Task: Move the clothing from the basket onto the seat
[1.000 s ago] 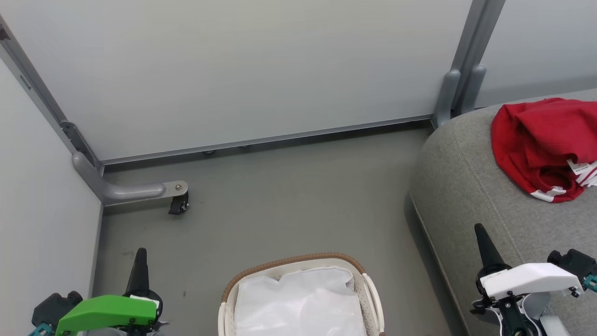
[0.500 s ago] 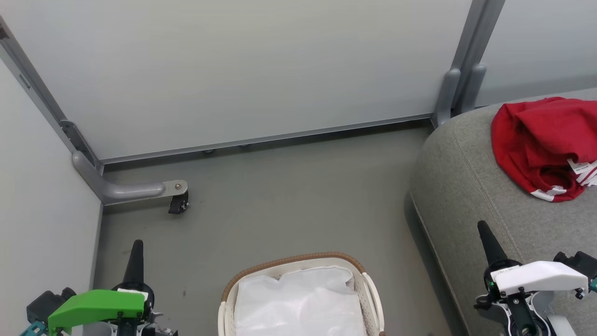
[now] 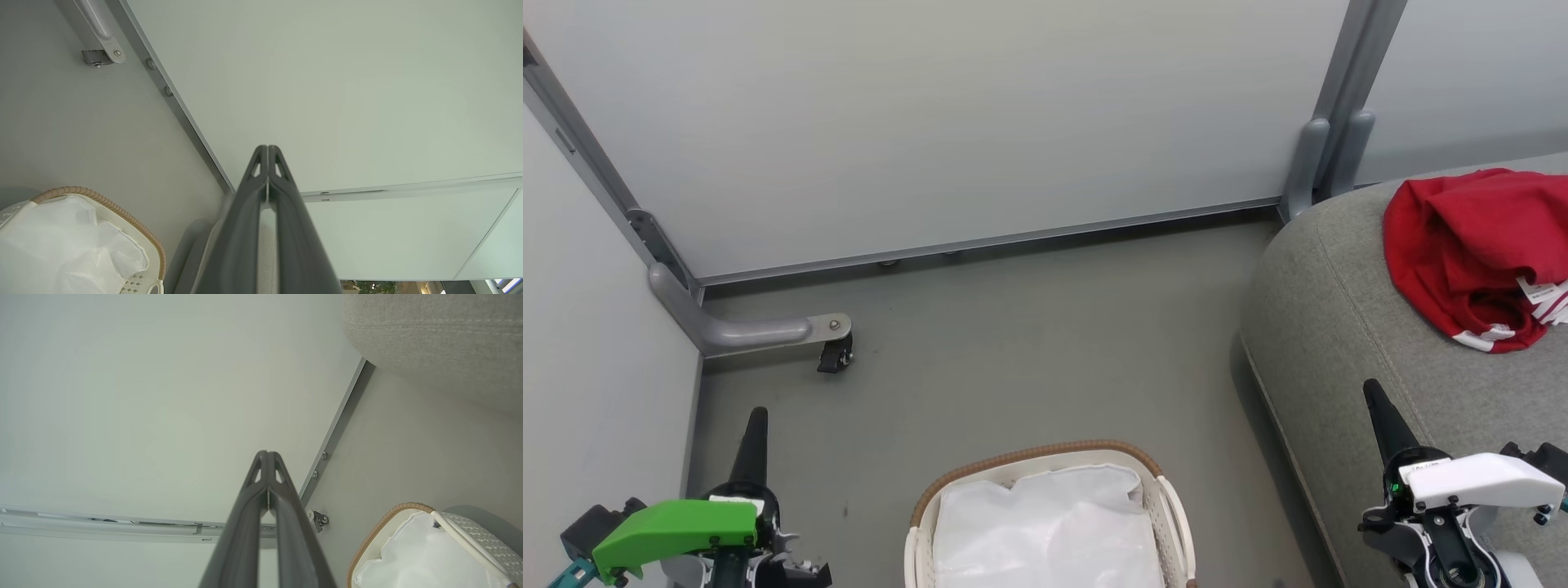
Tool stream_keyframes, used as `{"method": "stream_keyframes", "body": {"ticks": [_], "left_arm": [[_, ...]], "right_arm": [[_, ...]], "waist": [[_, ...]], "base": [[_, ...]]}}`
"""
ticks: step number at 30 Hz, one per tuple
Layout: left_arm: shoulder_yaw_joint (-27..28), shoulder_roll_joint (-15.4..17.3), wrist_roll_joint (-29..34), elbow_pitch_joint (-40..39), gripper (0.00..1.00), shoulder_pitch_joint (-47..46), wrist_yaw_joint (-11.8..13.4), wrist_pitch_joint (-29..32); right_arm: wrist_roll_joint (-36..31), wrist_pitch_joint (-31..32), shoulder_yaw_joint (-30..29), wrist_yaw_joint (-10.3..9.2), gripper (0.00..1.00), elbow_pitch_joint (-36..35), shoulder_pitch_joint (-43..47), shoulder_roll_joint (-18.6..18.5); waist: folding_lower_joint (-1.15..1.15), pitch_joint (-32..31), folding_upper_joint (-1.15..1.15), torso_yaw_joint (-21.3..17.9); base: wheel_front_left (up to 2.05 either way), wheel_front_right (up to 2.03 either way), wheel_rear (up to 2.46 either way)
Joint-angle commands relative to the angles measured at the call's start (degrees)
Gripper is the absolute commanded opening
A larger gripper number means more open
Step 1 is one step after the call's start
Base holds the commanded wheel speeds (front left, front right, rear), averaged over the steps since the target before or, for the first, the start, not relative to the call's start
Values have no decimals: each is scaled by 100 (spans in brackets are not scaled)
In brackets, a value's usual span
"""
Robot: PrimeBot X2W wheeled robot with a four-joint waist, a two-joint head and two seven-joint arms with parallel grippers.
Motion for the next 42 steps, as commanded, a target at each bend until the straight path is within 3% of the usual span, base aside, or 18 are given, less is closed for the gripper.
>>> {"method": "stream_keyframes", "body": {"ticks": [1, 31, 42], "left_arm": [[49, 37, -132, -55, 0, -137, -45, 32], [264, 36, -1231, -73, 0, -309, -163, 360], [265, 33, -1221, -68, 0, -290, -160, 369]], "right_arm": [[127, 45, -30, -2, 0, -53, -85, -35], [1440, 361, -175, -3, 0, -173, -80, -44], [1440, 365, -173, -3, 0, -171, -79, -44]], "waist": [[0, 2, 0, 0], [0, 36, 0, -3], [0, 37, 0, -3]], "base": [[0, 0, 0], [0, 0, 0], [0, 0, 0]]}}
